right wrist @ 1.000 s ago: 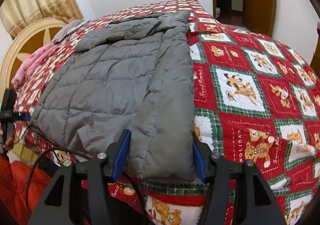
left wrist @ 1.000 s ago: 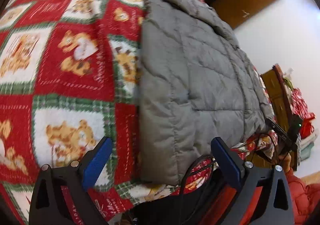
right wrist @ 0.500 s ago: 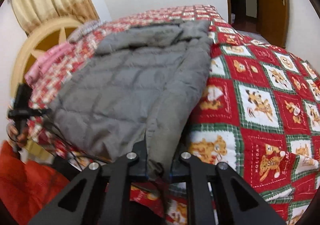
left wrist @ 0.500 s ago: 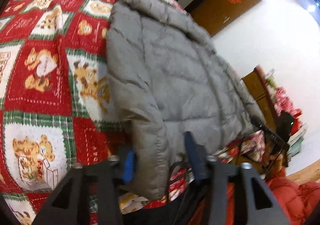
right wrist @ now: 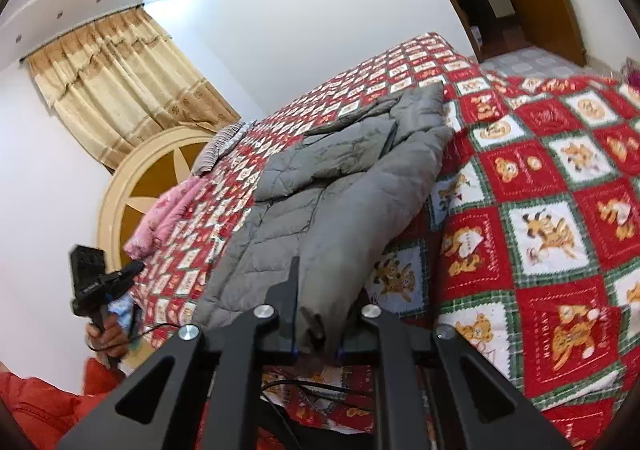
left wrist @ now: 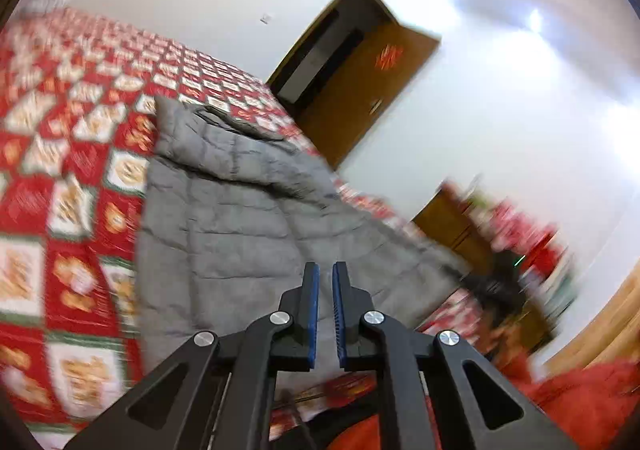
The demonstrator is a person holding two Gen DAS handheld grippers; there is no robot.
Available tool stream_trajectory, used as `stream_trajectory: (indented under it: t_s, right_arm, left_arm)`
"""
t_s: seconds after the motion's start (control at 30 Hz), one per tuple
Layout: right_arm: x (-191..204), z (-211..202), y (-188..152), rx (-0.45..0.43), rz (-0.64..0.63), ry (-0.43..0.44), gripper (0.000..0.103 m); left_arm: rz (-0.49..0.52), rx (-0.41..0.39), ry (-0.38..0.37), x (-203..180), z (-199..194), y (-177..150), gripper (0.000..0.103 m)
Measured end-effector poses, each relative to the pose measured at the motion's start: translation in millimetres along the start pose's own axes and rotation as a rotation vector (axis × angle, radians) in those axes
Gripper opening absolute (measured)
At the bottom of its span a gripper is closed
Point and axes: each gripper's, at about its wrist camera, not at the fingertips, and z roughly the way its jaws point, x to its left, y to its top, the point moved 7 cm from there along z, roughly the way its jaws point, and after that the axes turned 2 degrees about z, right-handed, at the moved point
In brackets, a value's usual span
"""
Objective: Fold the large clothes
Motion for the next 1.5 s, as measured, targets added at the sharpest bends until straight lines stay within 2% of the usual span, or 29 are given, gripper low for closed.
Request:
stream_trajectory:
  t_s: [0.07,0.1,0.17,0.23,0.27,0.33,0.43,0.53,0.57,0.6,0.63,0.67,0.73,0.8,0.9,1.0,1.1,1.17,1.33,1.5]
  right_arm:
    - [0,1,-1,0.006,-0.023,-0.03,0.015]
    - [1,2,-3,0.012,-0.034,-0.04,0.015]
    - [0,6,-6,0.022,-0.049,-0.054,0.015]
    - [-3,7,-9,0.03,-0.057,-0.061,0.015]
    - [-3,8,-9,0.032,-0.059,-0.063,0.015]
    - [-5,9,-9,0.035,-0.058,-0.063,0.015]
    - [-7,9,-11,0.04,-0.055,-0.065,0.015]
    - [-10,11,-13,0.047,-0.044,-0.064,0.015]
    - [-11,12,-14,0.052,-0.041,-0.067,0.015]
    - [-13,13,-16,0.058,-0.039,-0.07,0.015]
    - [-13,14,-17,0.061,-0.039,-0.074,0.015]
    - [-14,15,-18,0.064,-0.04,-0.08,0.015]
    - [-14,13,-20,0.065,-0.044,-0.09,0.015]
    - [-13,9,-18,0.056,-0.04,-0.077,0.015]
    - [-11,2,-14,0.031,-0.018,-0.04,0.015]
    - [-5,-5,-8,0.009,-0.004,0.004,0.015]
    - [1,-9,-7,0.002,-0.018,0.01,0.015]
    - [5,-13,-5,-0.007,-0.017,0.027,0.015]
    - [11,-25,4,-0.04,-0.008,0.053,0.015]
    - [26,-43,23,-0.101,-0.023,0.087,0.015]
  left_arm:
    - [0.064,0.045,0.171,13,9,-8,0.007]
    - [0.072,0.067,0.23,24,13,-12,0.008]
    - [0.054,0.139,0.261,44,22,-27,0.024]
    - [0.017,0.209,0.273,65,34,-43,0.088]
    - [-0.008,0.228,0.299,78,40,-51,0.094]
    - [-0.086,0.252,0.325,99,50,-59,0.094]
    - [-0.201,0.286,0.313,117,61,-70,0.094]
    - [-0.223,0.31,0.243,109,78,-81,0.091]
    - [-0.212,0.327,0.233,103,84,-86,0.082]
    - [-0.196,0.344,0.243,98,88,-89,0.052]
    - [-0.186,0.355,0.287,100,94,-92,0.025]
    - [-0.204,0.345,0.298,100,93,-92,0.024]
    - [-0.29,0.28,0.252,106,85,-87,0.015]
    - [-0.314,0.224,0.188,100,73,-77,0.014]
    - [-0.288,0.142,0.079,78,59,-55,0.014]
    - [-0.254,0.014,-0.038,50,41,-30,0.014]
    - [-0.193,-0.029,-0.043,31,31,-15,0.015]
    - [-0.156,-0.053,-0.072,18,24,-7,0.015]
    - [-0.148,-0.08,-0.105,9,15,11,0.015]
    - [-0.163,-0.142,-0.136,-1,-6,34,0.014]
